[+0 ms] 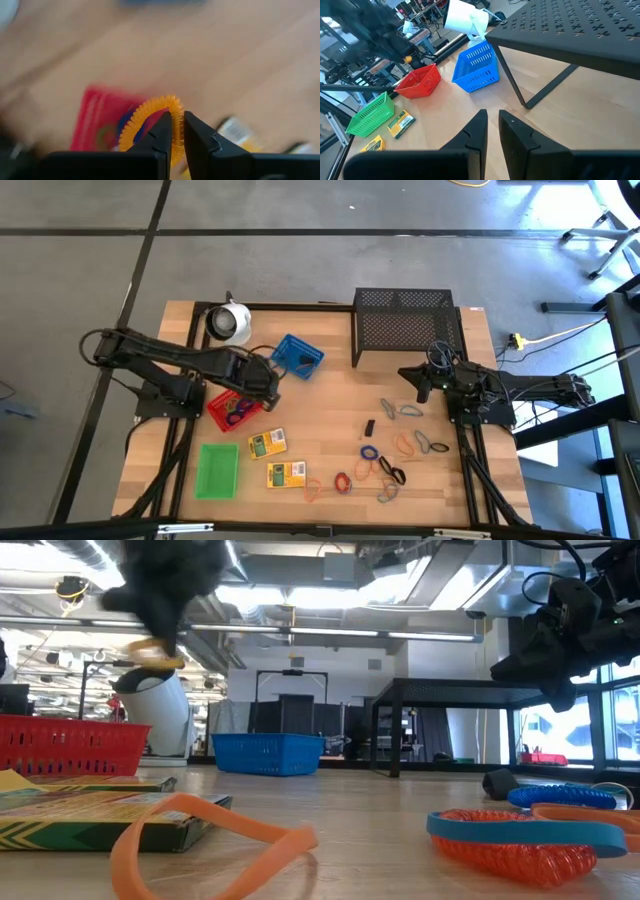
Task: Pick & Place Office Desk Supplies
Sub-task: Put the yellow spring keychain into the red bin, then put the black rubber band into the blue bin
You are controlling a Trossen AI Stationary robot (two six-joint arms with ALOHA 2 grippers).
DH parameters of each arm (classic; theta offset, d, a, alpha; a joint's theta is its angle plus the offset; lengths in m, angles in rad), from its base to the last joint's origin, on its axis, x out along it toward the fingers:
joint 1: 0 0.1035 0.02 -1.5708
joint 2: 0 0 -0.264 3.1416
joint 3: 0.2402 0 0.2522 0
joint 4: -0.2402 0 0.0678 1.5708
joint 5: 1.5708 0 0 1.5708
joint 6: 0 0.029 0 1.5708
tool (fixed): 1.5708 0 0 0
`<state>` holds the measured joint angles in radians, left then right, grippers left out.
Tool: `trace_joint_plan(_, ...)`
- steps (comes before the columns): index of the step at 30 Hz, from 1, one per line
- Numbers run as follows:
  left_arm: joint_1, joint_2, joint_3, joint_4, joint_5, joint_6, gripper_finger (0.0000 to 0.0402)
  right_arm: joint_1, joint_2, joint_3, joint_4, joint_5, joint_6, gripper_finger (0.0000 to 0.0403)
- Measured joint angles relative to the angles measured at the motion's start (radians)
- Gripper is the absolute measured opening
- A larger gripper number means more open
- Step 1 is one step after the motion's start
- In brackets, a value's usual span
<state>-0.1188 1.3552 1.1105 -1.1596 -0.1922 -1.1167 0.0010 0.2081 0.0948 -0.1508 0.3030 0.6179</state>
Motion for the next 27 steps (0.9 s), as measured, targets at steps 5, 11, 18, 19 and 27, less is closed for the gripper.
trace_joint_plan(5, 0.0, 0.0, -0.124, -0.022, 0.115, -0.06, 0.0028, 0.0, 0.0, 0.0, 0.0, 0.039, 0.0, 0.005)
trace_joint_plan(11, 0.003, 0.0, -0.237, -0.018, 0.158, -0.127, 0.0029, 0.0, 0.0, 0.0, 0.0, 0.071, 0.0, 0.005)
trace_joint_plan(18, -0.008, 0.0, -0.257, -0.012, 0.176, -0.145, 0.0049, 0.0, 0.0, 0.0, 0.0, 0.072, 0.0, 0.005)
trace_joint_plan(19, -0.011, 0.0, -0.257, -0.012, 0.18, -0.145, 0.0056, 0.0, 0.0, 0.0, 0.0, 0.072, 0.0, 0.005)
trace_joint_plan(27, -0.012, 0.0, -0.244, -0.025, 0.201, -0.137, 0.0111, 0.0, 0.011, 0.0, -0.001, 0.078, 0.003, 0.005)
